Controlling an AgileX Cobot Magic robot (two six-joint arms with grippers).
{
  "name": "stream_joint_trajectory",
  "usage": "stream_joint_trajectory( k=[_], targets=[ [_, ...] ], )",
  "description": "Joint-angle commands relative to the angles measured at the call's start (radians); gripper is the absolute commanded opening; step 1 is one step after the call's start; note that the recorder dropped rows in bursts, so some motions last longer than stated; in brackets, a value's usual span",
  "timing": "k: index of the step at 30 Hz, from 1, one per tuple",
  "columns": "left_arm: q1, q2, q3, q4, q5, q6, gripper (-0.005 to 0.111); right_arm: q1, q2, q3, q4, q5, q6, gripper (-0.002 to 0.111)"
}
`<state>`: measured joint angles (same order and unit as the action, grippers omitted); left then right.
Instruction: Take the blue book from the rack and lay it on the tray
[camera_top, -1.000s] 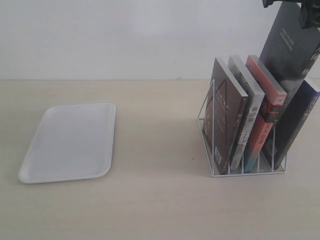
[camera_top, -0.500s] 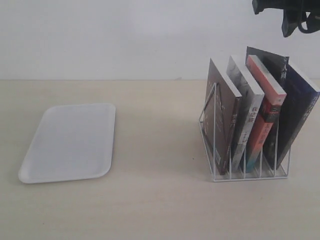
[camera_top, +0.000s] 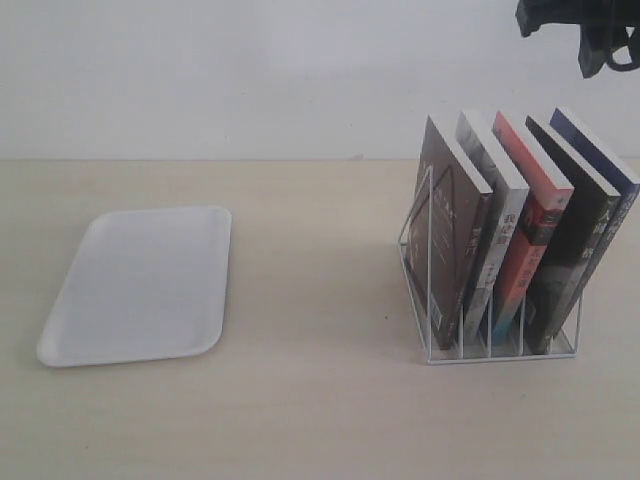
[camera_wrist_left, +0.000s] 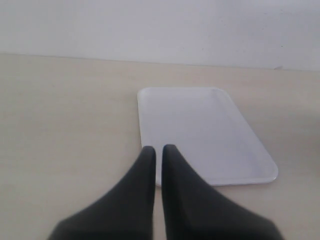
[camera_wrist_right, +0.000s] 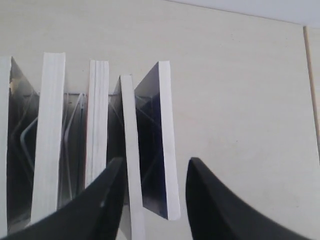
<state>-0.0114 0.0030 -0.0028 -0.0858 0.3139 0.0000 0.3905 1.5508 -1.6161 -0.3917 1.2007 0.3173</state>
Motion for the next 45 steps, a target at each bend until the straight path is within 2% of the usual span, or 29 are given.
stream_joint_trajectory(
  k=[1,5,8,16,23,29,39,45],
  targets=[
    [0.003,-0.003,0.003,0.0,-0.006,-0.008,0.005,-0.041,-0.004,-0.001,0.03,0.004,-0.046,0.039],
    [0.003,-0.003,0.003,0.0,-0.006,-0.008,0.005,-0.13,-0.004,-0.001,0.161,0.01,-0.119,0.039],
    [0.003,-0.003,0.003,0.0,-0.006,-0.008,0.005,-0.16,-0.004,-0.001,0.205,0.02,-0.17,0.039],
    [0.003,-0.003,0.003,0.0,-0.006,-0.008,0.005,-0.16,-0.004,0.026,0.175,0.02,-0.198,0.039],
    [0.003,-0.003,0.003,0.0,-0.006,-0.008,0.005,-0.201,-0.002,0.198,0.172,-0.188,-0.169,0.039],
    [0.003,-0.003,0.003,0.0,-0.006,-0.008,0.005,-0.242,-0.002,0.257,0.172,-0.227,-0.174,0.039],
    [0.003,-0.003,0.003,0.0,-0.006,-0.008,0.005,-0.242,-0.002,0.261,0.283,-0.318,-0.241,0.039],
    [0.003,-0.003,0.003,0.0,-0.006,-0.008,0.005,-0.242,0.015,0.261,0.287,-0.34,-0.241,0.032]
  ],
)
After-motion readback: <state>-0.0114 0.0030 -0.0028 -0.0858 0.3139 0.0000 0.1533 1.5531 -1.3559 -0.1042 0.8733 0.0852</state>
